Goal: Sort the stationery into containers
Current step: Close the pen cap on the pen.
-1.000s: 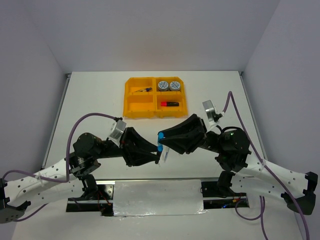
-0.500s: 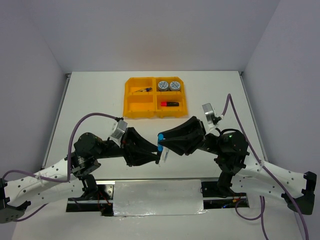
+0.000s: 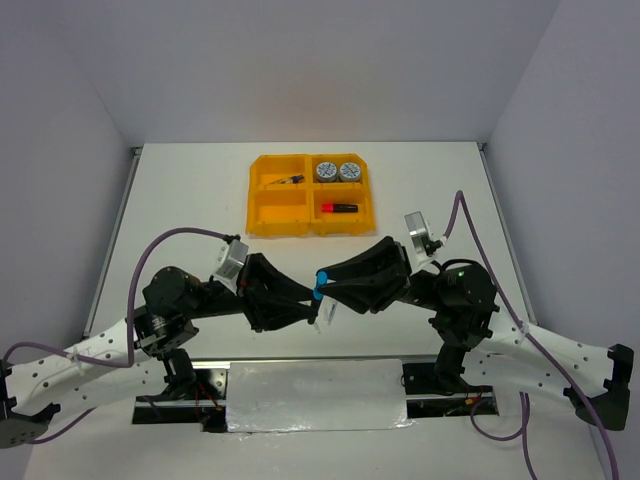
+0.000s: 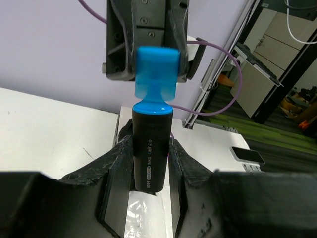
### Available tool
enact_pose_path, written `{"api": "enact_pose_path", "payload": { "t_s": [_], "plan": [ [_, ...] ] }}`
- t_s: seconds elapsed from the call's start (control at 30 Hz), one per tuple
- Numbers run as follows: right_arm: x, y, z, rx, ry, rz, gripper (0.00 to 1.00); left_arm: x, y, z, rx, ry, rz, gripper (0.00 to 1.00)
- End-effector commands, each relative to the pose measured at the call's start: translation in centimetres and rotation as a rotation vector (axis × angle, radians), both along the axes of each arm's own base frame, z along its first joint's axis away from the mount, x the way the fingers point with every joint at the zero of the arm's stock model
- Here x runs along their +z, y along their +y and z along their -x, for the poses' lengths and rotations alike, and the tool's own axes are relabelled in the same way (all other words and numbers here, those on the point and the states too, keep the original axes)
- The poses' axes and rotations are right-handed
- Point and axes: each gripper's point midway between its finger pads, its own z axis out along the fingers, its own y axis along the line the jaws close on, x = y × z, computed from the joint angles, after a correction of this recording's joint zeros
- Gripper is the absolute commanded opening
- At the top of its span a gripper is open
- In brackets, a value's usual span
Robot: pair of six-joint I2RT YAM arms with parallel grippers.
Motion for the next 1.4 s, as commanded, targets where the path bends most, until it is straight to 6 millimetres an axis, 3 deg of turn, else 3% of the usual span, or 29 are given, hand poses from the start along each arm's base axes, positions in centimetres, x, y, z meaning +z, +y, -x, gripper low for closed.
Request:
{"api": "enact_pose_path", "payload": {
  "t_s": [0.0,0.5,0.6,0.63,0.73,0.87,0.97,1.07,1.2,1.37],
  "plan": [
    [-0.7,0.4,1.0,0.051,-0.028,0.018,0.34,3.9,1.2,0.3,0.033,-0.094,0.114,0.00],
    [-2.8,1.0,1.0,0.073,0.010,0.017,0.40,4.2,1.5,0.1,0.056,-0.134,0.100,0.00],
    [-3.4,1.3,0.9,0.078,0.019,0.033,0.47,4.6,1.9,0.0,0.081,-0.156,0.106,0.00],
    [-3.5,1.3,0.9,0.079,0.023,0.034,0.54,4.4,1.9,-0.2,0.085,-0.155,0.095,0.00],
    [-3.5,1.2,1.0,0.083,0.024,0.029,0.66,4.0,1.7,-0.5,0.099,-0.166,0.070,0.00],
    [-2.7,0.9,0.9,0.065,0.019,0.020,0.68,2.2,0.8,-1.5,0.122,-0.154,0.007,0.00],
    [-2.6,0.8,-0.3,-0.008,0.034,0.036,0.70,0.6,0.4,-3.1,0.191,-0.126,-0.044,0.00],
    [-3.6,0.4,-3.0,-0.160,0.084,0.089,0.70,-0.7,0.5,-5.5,0.311,-0.084,-0.094,0.00],
    [-6.5,-0.3,-6.6,-0.367,0.181,0.215,0.68,-1.9,1.8,-8.8,0.506,-0.034,-0.143,0.00],
    [-7.1,-0.7,-9.1,-0.524,0.278,0.257,0.68,-2.1,2.7,-10.1,0.612,-0.041,-0.141,0.00]
  ]
}}
